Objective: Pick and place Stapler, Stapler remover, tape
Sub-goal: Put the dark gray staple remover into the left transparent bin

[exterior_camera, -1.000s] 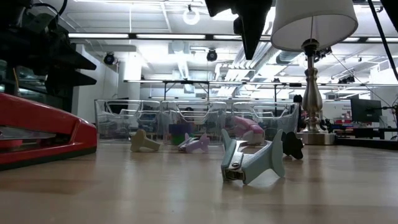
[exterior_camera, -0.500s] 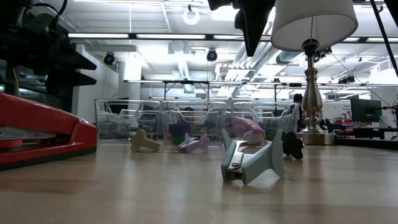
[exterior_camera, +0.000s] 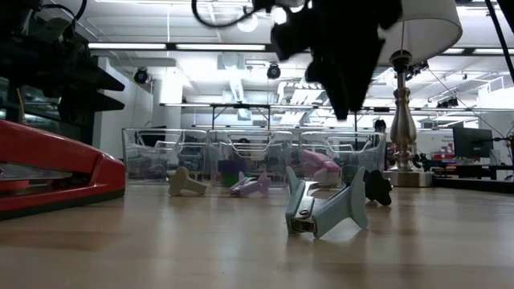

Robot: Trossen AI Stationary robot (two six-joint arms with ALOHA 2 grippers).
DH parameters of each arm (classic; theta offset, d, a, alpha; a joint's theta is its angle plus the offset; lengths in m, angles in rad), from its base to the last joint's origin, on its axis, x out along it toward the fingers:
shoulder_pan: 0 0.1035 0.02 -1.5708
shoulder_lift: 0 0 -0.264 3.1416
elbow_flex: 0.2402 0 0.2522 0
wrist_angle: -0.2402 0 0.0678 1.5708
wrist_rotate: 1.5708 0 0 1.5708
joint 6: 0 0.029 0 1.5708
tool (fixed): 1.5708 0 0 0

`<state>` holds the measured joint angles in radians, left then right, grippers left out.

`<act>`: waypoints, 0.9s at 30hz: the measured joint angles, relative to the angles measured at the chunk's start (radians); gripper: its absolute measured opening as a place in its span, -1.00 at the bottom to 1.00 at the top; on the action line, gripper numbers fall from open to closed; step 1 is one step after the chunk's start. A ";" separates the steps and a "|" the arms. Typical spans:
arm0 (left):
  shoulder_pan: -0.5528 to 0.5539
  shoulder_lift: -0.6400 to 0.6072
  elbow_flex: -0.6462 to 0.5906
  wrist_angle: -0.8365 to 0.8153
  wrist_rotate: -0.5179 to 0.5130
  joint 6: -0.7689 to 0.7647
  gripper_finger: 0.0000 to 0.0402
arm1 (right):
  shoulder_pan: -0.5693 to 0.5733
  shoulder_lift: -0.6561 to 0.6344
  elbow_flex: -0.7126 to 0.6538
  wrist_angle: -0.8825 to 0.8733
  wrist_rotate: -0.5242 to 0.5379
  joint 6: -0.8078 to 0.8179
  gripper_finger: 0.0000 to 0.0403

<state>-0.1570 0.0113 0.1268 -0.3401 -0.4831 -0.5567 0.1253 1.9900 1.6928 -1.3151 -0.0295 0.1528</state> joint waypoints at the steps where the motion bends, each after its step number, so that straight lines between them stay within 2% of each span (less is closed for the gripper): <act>1: 0.000 0.000 0.000 0.000 0.000 0.000 0.14 | 0.000 0.000 -0.029 0.037 -0.017 -0.008 0.19; 5: 0.000 0.000 0.000 -0.007 0.000 0.001 0.14 | 0.001 -0.001 -0.113 0.157 -0.057 -0.041 0.19; 10: 0.000 0.000 0.001 -0.012 -0.001 0.003 0.14 | 0.002 -0.002 -0.171 0.185 -0.059 -0.048 0.19; 17: 0.000 0.000 0.001 -0.016 -0.001 0.003 0.14 | 0.002 -0.002 -0.211 0.209 -0.183 -0.049 0.21; 27: 0.000 0.000 0.002 -0.027 -0.001 0.003 0.14 | -0.001 -0.003 -0.211 0.224 -0.163 -0.023 0.55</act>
<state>-0.1570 0.0113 0.1287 -0.3671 -0.4843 -0.5541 0.1242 1.9873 1.4822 -1.0910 -0.1927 0.1299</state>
